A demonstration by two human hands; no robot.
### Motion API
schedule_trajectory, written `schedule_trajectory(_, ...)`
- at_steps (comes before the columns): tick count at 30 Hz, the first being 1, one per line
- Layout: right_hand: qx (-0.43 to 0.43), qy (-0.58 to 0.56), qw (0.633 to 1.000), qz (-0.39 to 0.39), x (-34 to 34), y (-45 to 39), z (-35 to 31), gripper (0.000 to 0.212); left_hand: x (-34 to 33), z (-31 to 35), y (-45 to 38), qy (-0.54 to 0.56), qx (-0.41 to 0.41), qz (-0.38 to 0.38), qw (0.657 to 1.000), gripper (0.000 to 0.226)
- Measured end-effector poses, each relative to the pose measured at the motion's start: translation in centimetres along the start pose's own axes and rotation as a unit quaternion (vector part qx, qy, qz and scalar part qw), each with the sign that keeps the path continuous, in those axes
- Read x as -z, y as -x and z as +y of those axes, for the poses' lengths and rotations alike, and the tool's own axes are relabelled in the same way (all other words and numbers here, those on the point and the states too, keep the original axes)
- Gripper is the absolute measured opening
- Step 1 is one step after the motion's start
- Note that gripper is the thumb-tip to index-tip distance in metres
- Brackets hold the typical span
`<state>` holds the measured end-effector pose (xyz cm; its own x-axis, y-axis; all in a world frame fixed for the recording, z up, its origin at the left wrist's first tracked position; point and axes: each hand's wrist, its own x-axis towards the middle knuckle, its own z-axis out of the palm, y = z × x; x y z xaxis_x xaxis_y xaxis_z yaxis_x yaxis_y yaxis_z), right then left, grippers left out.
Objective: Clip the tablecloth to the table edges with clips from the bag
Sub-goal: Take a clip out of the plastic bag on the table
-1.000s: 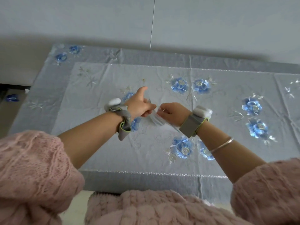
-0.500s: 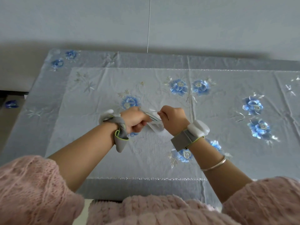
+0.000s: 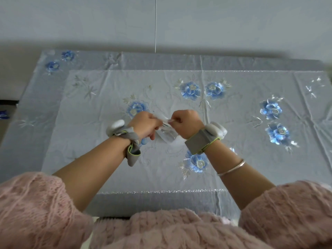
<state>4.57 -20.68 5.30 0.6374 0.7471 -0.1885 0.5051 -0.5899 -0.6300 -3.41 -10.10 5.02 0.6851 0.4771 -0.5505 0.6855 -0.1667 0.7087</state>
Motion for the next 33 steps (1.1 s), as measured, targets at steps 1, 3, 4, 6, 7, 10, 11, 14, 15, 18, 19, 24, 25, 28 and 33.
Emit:
schedule_trajectory(1, 0.008, 0.008, 1.0, 0.022, -0.1, 0.2, -0.1, 0.02, -0.1, -0.1, 0.0, 0.012, 0.004, 0.014, 1.0, 0.038)
schedule_trajectory(3, 0.017, 0.015, 0.999, 0.044, -0.6, 0.4, -0.2, 0.019, 0.0, 0.2, 0.2, 0.016, 0.014, -0.003, 1.0, 0.037)
schedule_trajectory(4, 0.012, 0.01, 0.999, 0.048, -0.8, 0.4, -0.2, 0.02, 0.2, 0.4, 0.1, 0.005, 0.016, -0.02, 1.0, 0.036)
schedule_trajectory(6, -0.005, -0.001, 0.999, 0.04, -1.1, 0.6, -0.2, 0.022, 0.7, 0.7, 0.0, -0.034, 0.013, -0.036, 0.999, 0.036)
schedule_trajectory(7, -0.015, -0.008, 0.999, 0.036, -1.1, 0.7, -0.3, 0.021, 0.8, 0.9, -0.1, -0.056, 0.009, -0.041, 0.998, 0.035)
schedule_trajectory(10, -0.024, -0.023, 0.999, 0.003, -0.7, 1.0, 0.1, 0.021, 0.7, 0.8, -0.1, -0.061, 0.013, -0.068, 0.996, 0.037)
schedule_trajectory(11, -0.022, -0.024, 0.999, -0.022, -0.3, 1.0, 0.3, 0.023, 0.6, 0.5, 0.0, -0.045, 0.014, -0.071, 0.996, 0.038)
schedule_trajectory(14, -0.019, -0.026, 0.996, -0.083, 1.6, 1.1, 1.1, 0.025, 0.0, 0.0, 0.3, -0.003, -0.029, -0.06, 0.998, 0.035)
schedule_trajectory(15, -0.014, -0.017, 0.995, -0.096, 2.1, 1.0, 1.1, 0.026, -0.3, 0.0, 0.4, 0.005, -0.054, -0.052, 0.997, 0.031)
schedule_trajectory(18, 0.001, 0.028, 0.995, -0.1, 2.2, 1.0, 1.1, 0.024, -1.2, 0.2, 0.7, 0.02, -0.099, -0.038, 0.994, 0.017)
schedule_trajectory(19, 0.006, 0.036, 0.995, -0.094, 2.0, 1.1, 1.1, 0.024, -1.5, 0.1, 0.8, 0.024, -0.104, -0.033, 0.994, 0.016)
schedule_trajectory(24, 0.059, 0.006, 0.998, 0.001, 1.2, 1.6, 0.7, 0.016, -1.9, 0.0, 1.0, 0.006, -0.106, 0.025, 0.994, 0.043)
schedule_trajectory(25, 0.065, 0.012, 0.998, 0.022, 0.8, 2.0, 0.5, 0.016, -2.0, 0.0, 1.1, -0.003, -0.097, 0.036, 0.995, 0.044)
schedule_trajectory(28, 0.065, 0.028, 0.997, 0.032, -0.9, 2.9, -0.1, 0.017, -2.0, 0.2, 1.4, -0.03, -0.059, 0.039, 0.997, 0.045)
schedule_trajectory(33, -0.012, 0.026, 0.998, 0.054, 0.6, 2.4, 1.4, 0.017, -0.8, -0.1, 2.3, -0.162, 0.011, -0.095, 0.982, 0.042)
